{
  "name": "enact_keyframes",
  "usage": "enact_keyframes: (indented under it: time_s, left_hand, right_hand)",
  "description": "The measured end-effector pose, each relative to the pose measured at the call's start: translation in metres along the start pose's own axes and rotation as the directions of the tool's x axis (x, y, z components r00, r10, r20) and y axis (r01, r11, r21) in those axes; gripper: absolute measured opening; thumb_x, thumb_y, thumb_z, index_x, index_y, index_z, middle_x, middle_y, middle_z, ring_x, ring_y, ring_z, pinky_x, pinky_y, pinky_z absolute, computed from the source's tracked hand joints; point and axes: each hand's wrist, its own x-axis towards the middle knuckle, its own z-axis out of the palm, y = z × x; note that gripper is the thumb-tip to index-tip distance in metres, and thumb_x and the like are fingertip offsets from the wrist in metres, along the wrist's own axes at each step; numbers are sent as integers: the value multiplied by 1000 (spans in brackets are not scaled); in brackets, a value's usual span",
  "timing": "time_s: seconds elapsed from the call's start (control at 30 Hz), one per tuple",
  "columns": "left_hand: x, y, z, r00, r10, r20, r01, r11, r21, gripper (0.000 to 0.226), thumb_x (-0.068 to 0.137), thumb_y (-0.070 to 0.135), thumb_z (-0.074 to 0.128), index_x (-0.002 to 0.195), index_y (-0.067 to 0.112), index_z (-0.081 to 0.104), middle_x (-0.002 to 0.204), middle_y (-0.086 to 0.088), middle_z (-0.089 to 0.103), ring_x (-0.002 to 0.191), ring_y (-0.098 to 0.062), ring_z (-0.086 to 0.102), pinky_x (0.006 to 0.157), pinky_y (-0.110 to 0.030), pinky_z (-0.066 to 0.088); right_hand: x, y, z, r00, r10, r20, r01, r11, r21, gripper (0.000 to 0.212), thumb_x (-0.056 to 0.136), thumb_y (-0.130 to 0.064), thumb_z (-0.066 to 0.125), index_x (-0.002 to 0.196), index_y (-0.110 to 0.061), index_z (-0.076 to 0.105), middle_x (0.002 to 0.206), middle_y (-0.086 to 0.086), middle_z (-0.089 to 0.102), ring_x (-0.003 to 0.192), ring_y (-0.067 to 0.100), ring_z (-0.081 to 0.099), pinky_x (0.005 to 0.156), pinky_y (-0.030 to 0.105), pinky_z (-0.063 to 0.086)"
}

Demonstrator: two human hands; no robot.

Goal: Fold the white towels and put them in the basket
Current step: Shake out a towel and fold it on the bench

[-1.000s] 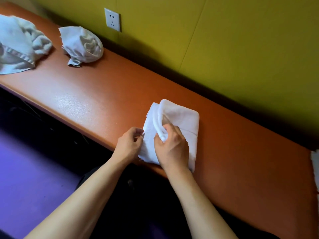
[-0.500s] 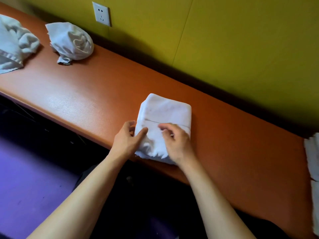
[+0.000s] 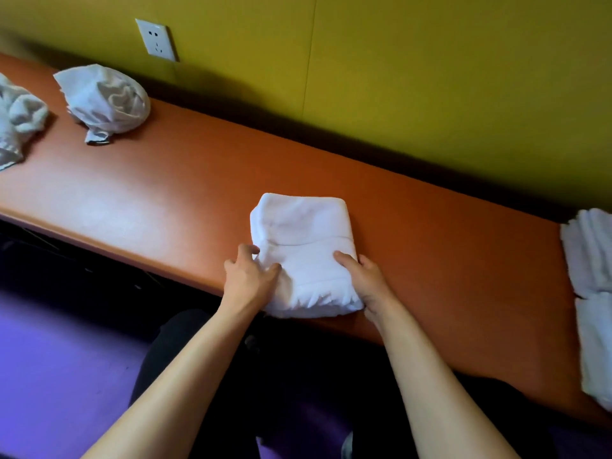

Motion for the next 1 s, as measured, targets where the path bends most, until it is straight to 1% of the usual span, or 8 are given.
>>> enact_keyframes:
  time_s: [0.17, 0.27, 0.37, 0.5, 0.67, 0.83, 0.9, 1.0]
  left_hand:
    - [-30, 14, 21, 993, -87, 75, 100, 979, -179, 52, 83, 25, 71, 130, 19, 48, 116, -9, 63, 102, -29, 63, 83, -35, 49]
    - [-54, 24, 43, 979, -149, 141, 186, 933, -308, 42, 64, 27, 75, 101, 11, 61, 101, -17, 71, 91, -37, 69, 79, -47, 56]
    - [-70, 40, 63, 970, -172, 171, 207, 956, -208, 37, 57, 37, 71, 78, 9, 60, 77, -13, 65, 71, -30, 62, 68, -42, 51]
    - [-78, 60, 92, 909, -279, 309, 318, 944, -84, 38, 85, 38, 68, 93, 1, 67, 92, -20, 71, 77, -33, 65, 66, -35, 48]
    - [-103, 68, 125, 876, -273, 398, 321, 945, -58, 33, 82, 29, 70, 97, 0, 69, 94, -22, 71, 81, -37, 65, 78, -47, 55]
    - [-133, 96, 158, 947, 5, 322, 25, 995, -91, 35, 84, 22, 75, 107, 0, 60, 89, -14, 66, 76, -32, 62, 69, -41, 53]
    - [-147, 114, 170, 936, 137, 323, -108, 988, -106, 45, 82, 25, 78, 116, 4, 58, 105, -16, 68, 88, -35, 64, 79, -47, 55]
    - [-168, 139, 195, 885, 316, 342, -273, 947, -169, 58, 79, 31, 80, 126, 8, 54, 114, -10, 65, 99, -29, 63, 83, -45, 53]
  right_hand:
    - [-24, 11, -43, 1000, -13, -18, 13, 1000, 23, 24, 83, -16, 75, 105, -12, 66, 102, 8, 75, 89, 24, 73, 84, 43, 60]
    - [-39, 10, -78, 998, -1, -64, 3, 1000, 28, 24, 84, -14, 73, 106, -15, 63, 99, 2, 72, 89, 21, 70, 81, 38, 59]
    - [-52, 11, -113, 998, 29, -56, -25, 998, 61, 40, 85, -17, 72, 123, -16, 60, 112, 5, 71, 97, 22, 71, 84, 39, 60]
    - [-69, 9, -154, 998, 16, -58, -11, 996, 86, 40, 87, -17, 69, 126, -15, 57, 115, 6, 69, 99, 22, 70, 83, 36, 59]
    - [-80, 10, -197, 995, 7, -97, -3, 999, 37, 43, 82, -24, 71, 122, -18, 58, 115, 5, 69, 99, 22, 69, 86, 38, 58]
    - [-91, 2, -246, 984, -56, -170, 62, 998, 27, 48, 80, -26, 72, 125, -18, 58, 119, 4, 67, 101, 20, 67, 87, 36, 57]
    - [-96, -2, -270, 978, -89, -190, 102, 993, 59, 57, 78, -28, 73, 131, -19, 55, 126, 5, 63, 105, 20, 65, 86, 35, 56]
    - [-113, -13, -318, 956, -170, -240, 188, 981, 52, 43, 82, -23, 72, 123, -21, 58, 116, -3, 67, 101, 14, 66, 82, 30, 54]
